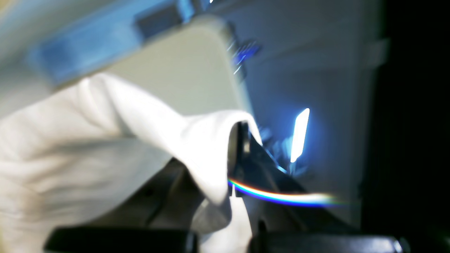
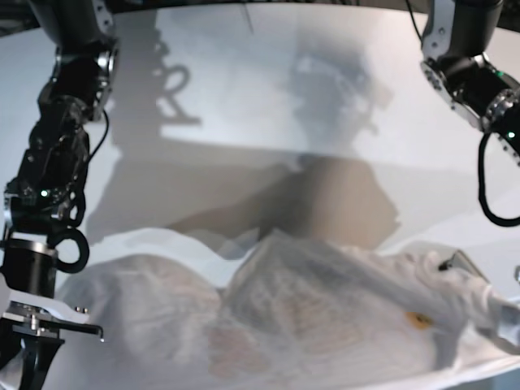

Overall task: Layout the t-shirt on the table in an organized manner, then fold the t-shirt properly
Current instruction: 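Lift the shirt high with both grippers and swing it over the table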

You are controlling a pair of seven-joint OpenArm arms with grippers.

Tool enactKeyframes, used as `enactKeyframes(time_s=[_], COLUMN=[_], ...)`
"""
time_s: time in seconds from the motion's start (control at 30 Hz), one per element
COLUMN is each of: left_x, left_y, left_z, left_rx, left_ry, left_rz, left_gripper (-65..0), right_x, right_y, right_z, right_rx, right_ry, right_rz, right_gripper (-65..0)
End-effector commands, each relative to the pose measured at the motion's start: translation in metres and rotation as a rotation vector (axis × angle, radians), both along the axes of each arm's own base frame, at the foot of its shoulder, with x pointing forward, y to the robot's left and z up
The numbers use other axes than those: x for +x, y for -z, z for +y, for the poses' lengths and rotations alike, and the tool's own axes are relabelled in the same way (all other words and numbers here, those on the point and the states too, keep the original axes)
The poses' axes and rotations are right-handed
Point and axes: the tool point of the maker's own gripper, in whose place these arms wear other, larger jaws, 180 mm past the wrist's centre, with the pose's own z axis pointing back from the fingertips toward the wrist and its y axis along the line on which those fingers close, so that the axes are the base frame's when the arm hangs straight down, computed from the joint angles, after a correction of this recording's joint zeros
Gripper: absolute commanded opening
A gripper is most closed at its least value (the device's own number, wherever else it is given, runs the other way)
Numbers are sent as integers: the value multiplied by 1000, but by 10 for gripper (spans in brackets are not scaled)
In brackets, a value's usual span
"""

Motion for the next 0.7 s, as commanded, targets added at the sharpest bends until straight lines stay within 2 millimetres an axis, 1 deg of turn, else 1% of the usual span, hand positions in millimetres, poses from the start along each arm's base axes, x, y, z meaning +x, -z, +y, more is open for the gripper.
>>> enactKeyframes(time_s=[0.0,0.1,0.17,0.23,0.27,0.33,0.4,0.57,0.63,0.67], left_x=[-12,-28,-35,-42,-44,-48,-54,-82,-89,-95], left_y=[-24,-44,-49,-51,-46,-28,-13,22,30,28], left_z=[9,34,43,52,56,65,74,104,112,117], left_rx=[-30,-10,1,0,-5,-15,-23,-43,-42,-28], left_ry=[1,-71,-99,-124,-136,-163,-190,-292,-320,-340], left_rz=[-63,-110,-119,-126,-116,-70,-33,53,80,84], left_gripper=[-650,-650,-650,-650,-650,-650,-650,-650,-650,-650], right_x=[-19,-31,-36,-39,-38,-38,-37,-37,-37,-38], right_y=[-27,-41,-44,-41,-35,-27,-14,21,34,39], right_z=[-5,-2,-1,0,1,2,2,0,-1,-1], right_rx=[12,17,20,40,57,76,84,122,136,138], right_ry=[25,16,8,-17,-35,-55,-64,-99,-107,-107], right_rz=[-106,-160,-192,-208,-203,-193,-171,-113,-87,-81], right_gripper=[-650,-650,-650,-650,-650,-650,-650,-650,-650,-650])
